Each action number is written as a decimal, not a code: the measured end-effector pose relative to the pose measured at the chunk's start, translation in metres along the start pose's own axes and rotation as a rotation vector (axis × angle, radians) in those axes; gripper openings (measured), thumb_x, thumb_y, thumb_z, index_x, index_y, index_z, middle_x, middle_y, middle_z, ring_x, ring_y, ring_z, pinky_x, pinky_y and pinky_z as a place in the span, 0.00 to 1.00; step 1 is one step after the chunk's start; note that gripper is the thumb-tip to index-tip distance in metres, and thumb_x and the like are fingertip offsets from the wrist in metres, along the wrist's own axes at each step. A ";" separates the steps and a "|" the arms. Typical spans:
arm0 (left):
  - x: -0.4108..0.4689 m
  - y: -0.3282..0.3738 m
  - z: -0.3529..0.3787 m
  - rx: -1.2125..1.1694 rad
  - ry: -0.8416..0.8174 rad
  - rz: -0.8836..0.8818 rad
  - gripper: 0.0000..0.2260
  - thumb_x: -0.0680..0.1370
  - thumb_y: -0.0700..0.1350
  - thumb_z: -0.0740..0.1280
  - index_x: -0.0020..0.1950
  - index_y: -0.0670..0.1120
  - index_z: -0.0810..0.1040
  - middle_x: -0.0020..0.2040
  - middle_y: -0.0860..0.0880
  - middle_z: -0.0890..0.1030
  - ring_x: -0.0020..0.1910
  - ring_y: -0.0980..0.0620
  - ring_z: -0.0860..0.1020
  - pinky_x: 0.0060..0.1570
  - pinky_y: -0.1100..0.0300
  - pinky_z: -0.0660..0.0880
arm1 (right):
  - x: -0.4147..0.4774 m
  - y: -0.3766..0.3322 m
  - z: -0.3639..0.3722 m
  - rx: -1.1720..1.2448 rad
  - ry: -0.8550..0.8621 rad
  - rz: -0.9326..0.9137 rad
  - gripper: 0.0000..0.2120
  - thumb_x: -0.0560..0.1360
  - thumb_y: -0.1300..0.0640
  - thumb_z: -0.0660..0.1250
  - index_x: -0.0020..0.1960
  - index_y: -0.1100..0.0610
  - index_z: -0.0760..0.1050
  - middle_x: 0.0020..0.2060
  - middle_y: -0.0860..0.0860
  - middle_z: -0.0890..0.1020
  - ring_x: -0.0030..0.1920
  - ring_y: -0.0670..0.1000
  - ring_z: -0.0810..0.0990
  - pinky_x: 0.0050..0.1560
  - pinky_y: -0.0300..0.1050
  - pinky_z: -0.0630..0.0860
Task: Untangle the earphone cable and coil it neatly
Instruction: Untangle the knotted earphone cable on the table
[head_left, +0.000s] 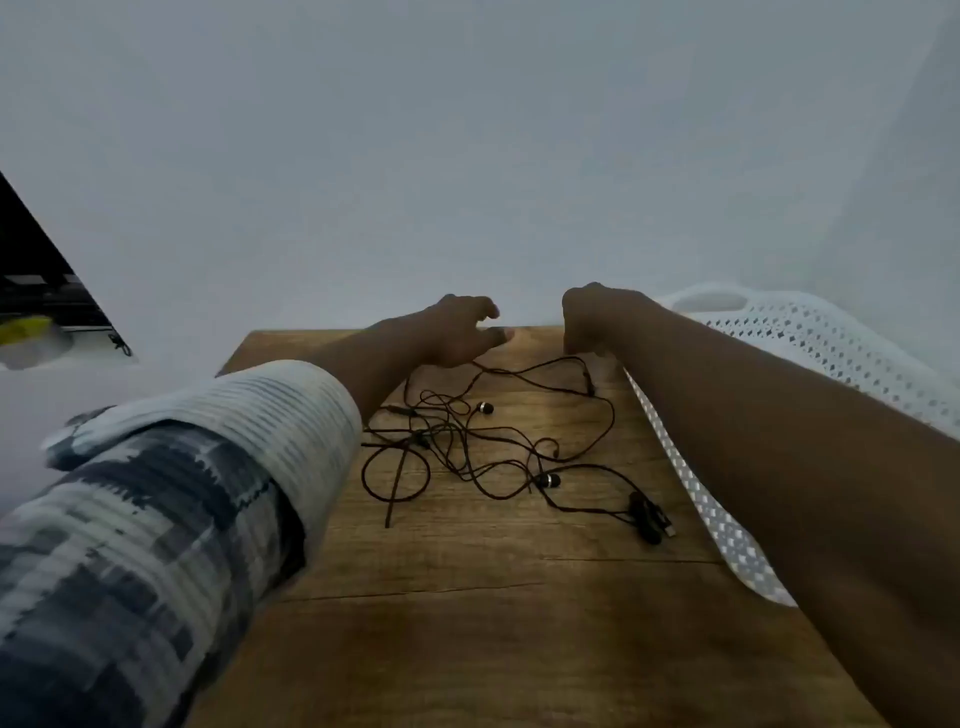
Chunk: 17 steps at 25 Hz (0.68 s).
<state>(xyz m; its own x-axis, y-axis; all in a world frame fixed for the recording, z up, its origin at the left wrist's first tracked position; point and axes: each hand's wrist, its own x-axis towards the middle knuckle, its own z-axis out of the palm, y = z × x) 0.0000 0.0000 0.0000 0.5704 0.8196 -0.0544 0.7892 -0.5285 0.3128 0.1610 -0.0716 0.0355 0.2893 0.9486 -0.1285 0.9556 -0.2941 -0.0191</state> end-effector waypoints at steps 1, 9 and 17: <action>0.005 0.008 0.013 0.014 -0.033 0.018 0.27 0.80 0.59 0.59 0.74 0.45 0.67 0.73 0.42 0.70 0.72 0.43 0.68 0.69 0.48 0.67 | 0.004 -0.002 0.014 0.009 -0.003 0.011 0.08 0.76 0.61 0.65 0.42 0.62 0.68 0.37 0.55 0.72 0.42 0.55 0.75 0.43 0.46 0.72; -0.002 0.038 0.065 0.060 0.206 -0.033 0.09 0.80 0.45 0.63 0.55 0.42 0.78 0.56 0.43 0.80 0.53 0.44 0.78 0.54 0.50 0.76 | -0.003 -0.002 0.076 0.058 0.272 -0.021 0.03 0.75 0.66 0.62 0.46 0.59 0.72 0.46 0.56 0.77 0.47 0.58 0.77 0.43 0.45 0.73; -0.074 0.033 0.042 -0.637 0.475 0.130 0.06 0.82 0.39 0.59 0.52 0.43 0.76 0.42 0.46 0.81 0.38 0.55 0.78 0.37 0.61 0.72 | -0.078 0.005 0.067 0.914 0.140 -0.195 0.15 0.81 0.58 0.58 0.58 0.68 0.76 0.34 0.54 0.77 0.33 0.53 0.75 0.34 0.47 0.73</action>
<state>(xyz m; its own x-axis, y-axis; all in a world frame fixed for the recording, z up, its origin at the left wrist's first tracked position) -0.0062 -0.0872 -0.0259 0.3775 0.8425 0.3842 0.3602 -0.5158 0.7773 0.1398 -0.1551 -0.0215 0.1900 0.9787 0.0778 0.5907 -0.0506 -0.8053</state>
